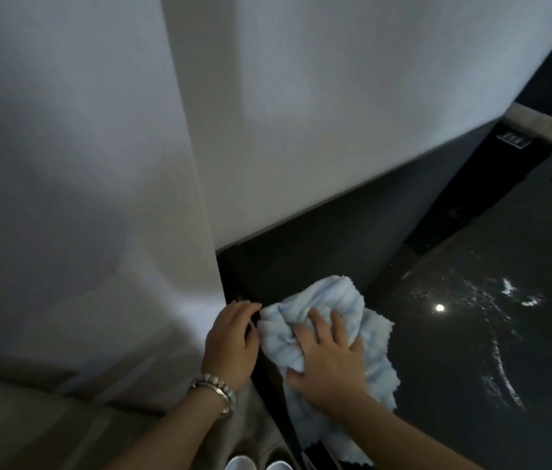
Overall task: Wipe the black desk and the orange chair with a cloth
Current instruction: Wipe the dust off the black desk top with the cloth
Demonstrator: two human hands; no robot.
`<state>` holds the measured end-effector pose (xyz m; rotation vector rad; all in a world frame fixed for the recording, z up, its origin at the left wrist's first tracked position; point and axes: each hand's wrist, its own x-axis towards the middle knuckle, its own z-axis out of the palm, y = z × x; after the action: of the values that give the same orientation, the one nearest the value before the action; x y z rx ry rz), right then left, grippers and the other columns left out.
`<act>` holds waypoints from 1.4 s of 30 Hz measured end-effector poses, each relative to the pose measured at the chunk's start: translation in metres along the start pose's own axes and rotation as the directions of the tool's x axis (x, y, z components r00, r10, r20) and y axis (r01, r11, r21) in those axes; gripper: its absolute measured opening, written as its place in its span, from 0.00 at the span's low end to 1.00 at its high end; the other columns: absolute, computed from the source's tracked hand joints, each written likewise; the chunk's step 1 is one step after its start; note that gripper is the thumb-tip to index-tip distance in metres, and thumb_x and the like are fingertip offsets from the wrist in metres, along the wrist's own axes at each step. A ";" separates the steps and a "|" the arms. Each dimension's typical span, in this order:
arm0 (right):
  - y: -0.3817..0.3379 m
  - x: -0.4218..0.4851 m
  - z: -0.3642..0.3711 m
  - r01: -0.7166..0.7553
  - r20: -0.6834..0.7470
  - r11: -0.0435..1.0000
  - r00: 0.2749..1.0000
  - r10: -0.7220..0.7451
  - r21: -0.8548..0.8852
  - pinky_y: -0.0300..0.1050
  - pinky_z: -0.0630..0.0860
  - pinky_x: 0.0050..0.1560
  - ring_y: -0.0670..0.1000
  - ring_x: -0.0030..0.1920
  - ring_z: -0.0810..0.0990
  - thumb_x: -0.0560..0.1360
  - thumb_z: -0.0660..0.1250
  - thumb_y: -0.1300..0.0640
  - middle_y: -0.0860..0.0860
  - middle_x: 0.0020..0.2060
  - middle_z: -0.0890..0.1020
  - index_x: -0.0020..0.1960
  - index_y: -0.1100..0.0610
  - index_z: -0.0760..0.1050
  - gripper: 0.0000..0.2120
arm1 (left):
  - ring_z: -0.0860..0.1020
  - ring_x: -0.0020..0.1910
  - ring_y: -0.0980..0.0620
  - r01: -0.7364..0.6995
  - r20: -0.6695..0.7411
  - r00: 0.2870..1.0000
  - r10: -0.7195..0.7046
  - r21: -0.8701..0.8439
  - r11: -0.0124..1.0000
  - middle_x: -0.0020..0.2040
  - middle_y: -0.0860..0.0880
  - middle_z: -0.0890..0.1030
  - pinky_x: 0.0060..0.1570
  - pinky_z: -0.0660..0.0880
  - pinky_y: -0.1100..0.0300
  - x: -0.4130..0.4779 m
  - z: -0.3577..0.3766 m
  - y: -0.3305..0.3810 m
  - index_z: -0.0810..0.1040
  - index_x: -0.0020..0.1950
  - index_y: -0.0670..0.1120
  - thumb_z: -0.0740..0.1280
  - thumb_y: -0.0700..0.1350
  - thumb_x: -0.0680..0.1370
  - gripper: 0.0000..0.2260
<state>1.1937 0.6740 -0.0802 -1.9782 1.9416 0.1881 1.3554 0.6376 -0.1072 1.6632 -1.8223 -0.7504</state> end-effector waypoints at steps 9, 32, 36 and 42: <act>0.025 -0.046 0.025 -0.044 -0.245 0.999 0.968 0.048 0.021 0.68 0.72 0.51 0.56 0.70 0.63 0.60 0.60 0.32 0.49 0.68 0.71 0.63 0.42 0.67 0.33 | 0.61 0.73 0.48 -0.107 0.188 0.978 0.095 0.054 0.993 0.72 0.47 0.66 0.70 0.61 0.55 0.017 0.007 0.022 0.67 0.71 0.47 0.57 0.43 0.78 0.20; 0.049 -0.141 0.062 -0.576 -0.325 0.784 0.714 0.620 0.230 0.61 0.76 0.38 0.63 0.58 0.76 0.57 0.57 0.36 0.54 0.56 0.80 0.54 0.48 0.72 0.30 | 0.45 0.76 0.44 -0.351 0.519 0.854 0.034 0.527 0.774 0.77 0.50 0.50 0.67 0.45 0.31 -0.021 0.052 0.072 0.52 0.74 0.60 0.53 0.59 0.79 0.24; 0.068 -0.148 0.065 -0.487 -0.340 0.858 0.788 0.513 0.164 0.61 0.77 0.39 0.57 0.62 0.70 0.56 0.58 0.35 0.50 0.58 0.79 0.56 0.46 0.70 0.31 | 0.43 0.75 0.38 -0.331 0.534 0.845 -0.016 0.547 0.769 0.77 0.51 0.47 0.67 0.46 0.30 -0.020 0.064 0.083 0.50 0.74 0.61 0.52 0.62 0.78 0.26; 0.132 -0.171 0.057 -0.786 -0.178 0.465 0.431 0.885 0.407 0.59 0.61 0.66 0.55 0.75 0.50 0.72 0.62 0.40 0.47 0.76 0.54 0.70 0.45 0.61 0.28 | 0.43 0.75 0.40 -0.328 0.515 0.857 -0.016 0.569 0.754 0.77 0.53 0.48 0.68 0.44 0.31 -0.016 0.064 0.079 0.50 0.74 0.62 0.51 0.63 0.78 0.26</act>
<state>1.0641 0.8560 -0.0960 -0.6867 2.8871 -0.2253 1.2562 0.6619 -0.0942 1.7680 -2.8064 -0.5191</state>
